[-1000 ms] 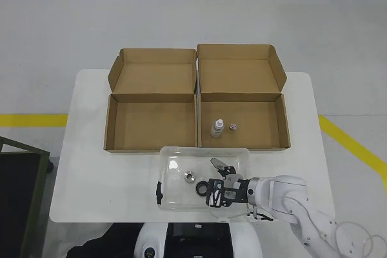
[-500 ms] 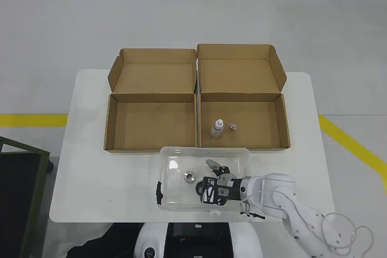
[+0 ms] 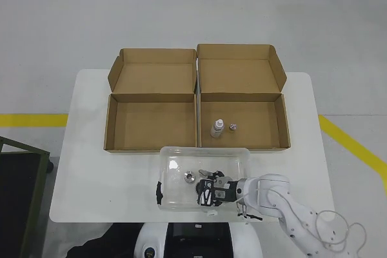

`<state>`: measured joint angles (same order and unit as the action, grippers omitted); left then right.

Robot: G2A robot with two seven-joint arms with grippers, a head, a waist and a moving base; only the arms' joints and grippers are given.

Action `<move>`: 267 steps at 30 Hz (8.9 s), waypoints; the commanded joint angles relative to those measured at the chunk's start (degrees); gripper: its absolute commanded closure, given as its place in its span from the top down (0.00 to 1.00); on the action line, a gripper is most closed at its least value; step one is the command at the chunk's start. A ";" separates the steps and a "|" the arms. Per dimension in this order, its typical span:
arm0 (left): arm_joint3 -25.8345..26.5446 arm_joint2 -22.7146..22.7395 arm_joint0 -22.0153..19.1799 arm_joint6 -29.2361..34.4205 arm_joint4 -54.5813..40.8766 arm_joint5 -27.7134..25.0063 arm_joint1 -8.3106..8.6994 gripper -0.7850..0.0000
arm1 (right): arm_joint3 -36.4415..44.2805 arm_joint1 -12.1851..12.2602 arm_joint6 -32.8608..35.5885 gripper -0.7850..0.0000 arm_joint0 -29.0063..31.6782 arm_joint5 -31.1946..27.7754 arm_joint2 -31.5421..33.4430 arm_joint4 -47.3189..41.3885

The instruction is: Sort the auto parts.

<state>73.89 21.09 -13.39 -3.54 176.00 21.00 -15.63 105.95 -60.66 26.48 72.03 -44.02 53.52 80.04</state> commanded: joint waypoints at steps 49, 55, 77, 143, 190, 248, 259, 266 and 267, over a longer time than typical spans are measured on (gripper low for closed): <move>0.00 0.00 0.00 0.00 0.00 0.00 0.00 1.00 | 10.46 1.43 -6.36 0.00 -1.23 2.75 13.13 -23.74; 0.00 0.00 0.00 0.00 0.00 0.00 0.00 1.00 | 12.57 1.51 -7.56 0.00 -2.78 3.18 15.68 -27.31; 0.00 0.00 0.00 0.00 0.00 0.00 0.00 1.00 | 19.25 2.02 -11.24 0.00 -3.14 3.43 23.36 -31.40; 0.00 0.00 0.00 0.00 0.00 0.00 0.00 1.00 | -16.52 -9.03 -3.69 0.00 -29.72 18.15 -14.20 -15.96; 0.00 0.00 0.00 0.00 0.00 0.00 0.00 1.00 | -29.95 -16.08 -2.15 0.99 -34.77 18.04 -15.24 -13.51; 0.00 0.00 0.00 0.00 0.00 0.00 0.00 1.00 | 2.86 -6.07 -6.33 0.92 2.65 1.49 2.63 9.45; 0.00 0.00 0.00 0.00 0.00 0.00 0.00 1.00 | -4.98 -7.08 -8.75 0.77 -1.51 2.61 -2.10 11.18; 0.00 0.00 0.00 0.00 0.00 0.00 0.00 1.00 | -8.68 -7.68 -9.86 0.66 -3.87 3.53 -4.19 12.34; 0.00 0.00 0.00 0.00 0.00 0.00 0.00 1.00 | -9.08 -7.76 -10.08 0.65 -4.09 3.69 -4.40 12.39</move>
<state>73.89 21.09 -13.39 -3.54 176.00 21.00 -15.63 97.25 -68.36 16.58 68.14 -40.50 49.32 92.35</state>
